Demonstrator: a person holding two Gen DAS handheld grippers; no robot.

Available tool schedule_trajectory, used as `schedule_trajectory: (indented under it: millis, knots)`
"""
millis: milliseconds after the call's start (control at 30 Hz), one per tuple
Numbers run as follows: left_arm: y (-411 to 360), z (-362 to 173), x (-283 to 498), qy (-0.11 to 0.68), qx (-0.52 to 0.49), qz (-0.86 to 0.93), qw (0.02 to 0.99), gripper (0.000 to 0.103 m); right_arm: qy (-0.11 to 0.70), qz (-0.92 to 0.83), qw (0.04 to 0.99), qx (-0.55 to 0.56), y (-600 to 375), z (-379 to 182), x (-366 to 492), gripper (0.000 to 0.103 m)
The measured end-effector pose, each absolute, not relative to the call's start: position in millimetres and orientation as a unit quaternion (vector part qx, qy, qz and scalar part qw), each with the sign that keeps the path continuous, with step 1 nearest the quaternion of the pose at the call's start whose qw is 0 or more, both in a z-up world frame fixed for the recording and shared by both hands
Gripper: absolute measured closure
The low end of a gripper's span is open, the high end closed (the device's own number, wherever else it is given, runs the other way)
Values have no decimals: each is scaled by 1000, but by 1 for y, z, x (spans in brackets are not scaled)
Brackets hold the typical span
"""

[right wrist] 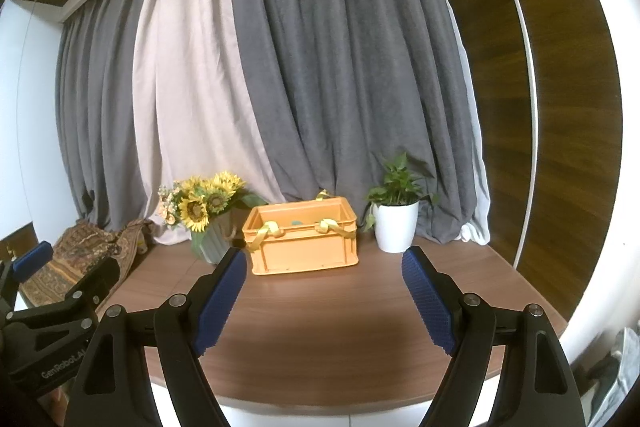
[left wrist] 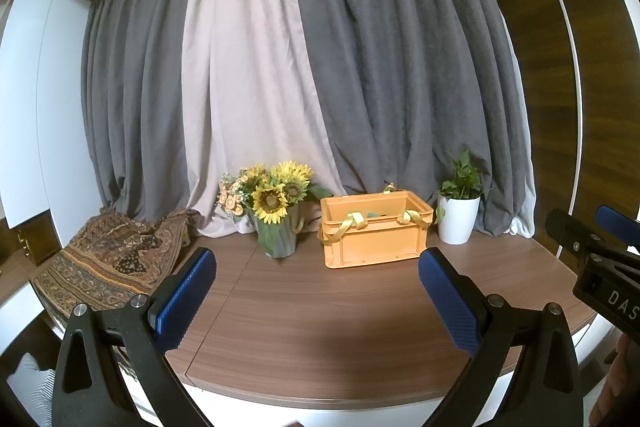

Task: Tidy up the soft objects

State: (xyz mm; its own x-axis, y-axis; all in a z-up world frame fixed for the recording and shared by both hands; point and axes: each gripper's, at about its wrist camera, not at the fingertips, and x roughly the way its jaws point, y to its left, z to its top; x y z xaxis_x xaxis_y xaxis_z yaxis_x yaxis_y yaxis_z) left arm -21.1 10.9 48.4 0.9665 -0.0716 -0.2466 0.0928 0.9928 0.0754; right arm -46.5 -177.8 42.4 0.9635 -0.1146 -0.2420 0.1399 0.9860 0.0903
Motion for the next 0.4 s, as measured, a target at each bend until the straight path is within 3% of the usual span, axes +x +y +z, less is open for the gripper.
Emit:
schedule_trajectory:
  millis: [400]
  knots:
    - [11,48,-24,125,40,-42,990,0,119,-67,989,55,-179,43,-50,22]
